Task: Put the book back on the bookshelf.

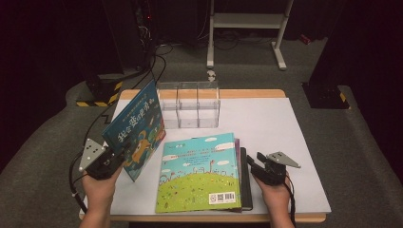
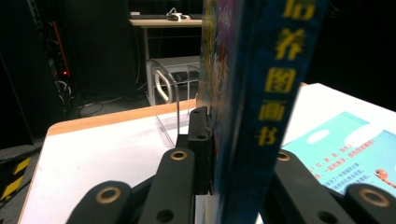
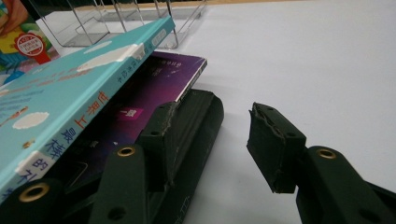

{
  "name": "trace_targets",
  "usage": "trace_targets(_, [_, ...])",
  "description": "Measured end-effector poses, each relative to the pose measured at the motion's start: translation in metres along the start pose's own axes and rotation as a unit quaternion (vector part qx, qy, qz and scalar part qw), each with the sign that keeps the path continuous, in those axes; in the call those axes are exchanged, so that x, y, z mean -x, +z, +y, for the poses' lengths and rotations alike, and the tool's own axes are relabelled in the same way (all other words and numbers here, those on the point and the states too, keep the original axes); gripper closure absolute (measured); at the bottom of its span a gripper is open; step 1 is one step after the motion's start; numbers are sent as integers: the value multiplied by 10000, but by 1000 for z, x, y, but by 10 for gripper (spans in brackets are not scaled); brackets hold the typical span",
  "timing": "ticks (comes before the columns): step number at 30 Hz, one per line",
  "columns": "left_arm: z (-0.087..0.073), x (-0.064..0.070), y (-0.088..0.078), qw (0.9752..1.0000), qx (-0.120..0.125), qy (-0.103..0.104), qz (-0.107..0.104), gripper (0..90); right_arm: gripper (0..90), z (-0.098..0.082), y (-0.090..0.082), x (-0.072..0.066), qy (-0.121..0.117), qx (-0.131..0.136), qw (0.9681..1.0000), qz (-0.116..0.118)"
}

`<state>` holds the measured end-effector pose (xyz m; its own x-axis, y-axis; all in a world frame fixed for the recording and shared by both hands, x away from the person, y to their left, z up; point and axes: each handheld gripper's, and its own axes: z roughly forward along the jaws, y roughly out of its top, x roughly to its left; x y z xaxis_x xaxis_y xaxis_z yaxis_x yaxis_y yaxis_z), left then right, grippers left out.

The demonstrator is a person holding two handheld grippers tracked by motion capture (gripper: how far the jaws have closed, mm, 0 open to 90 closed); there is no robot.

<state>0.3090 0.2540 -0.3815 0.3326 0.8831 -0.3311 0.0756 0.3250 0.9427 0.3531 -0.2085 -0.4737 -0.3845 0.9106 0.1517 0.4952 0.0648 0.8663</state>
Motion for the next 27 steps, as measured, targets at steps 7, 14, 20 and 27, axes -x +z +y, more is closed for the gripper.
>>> trace_targets(7, [-2,0,3,10000,-62,44,-47,771,509,-4,-1,3,-220,44,9997,-100])
trace_targets(14, [-5,2,4,9997,-89,207,-120,788,483,-9,-16,15,-281,419,9985,-232])
trace_targets(20, [-4,-5,3,9998,80,-130,-115,785,468,-17,-27,32,-139,415,9988,-228])
trace_targets(27, [0,-6,5,9998,53,-184,91,790,432,-17,-23,32,-228,247,9993,-148])
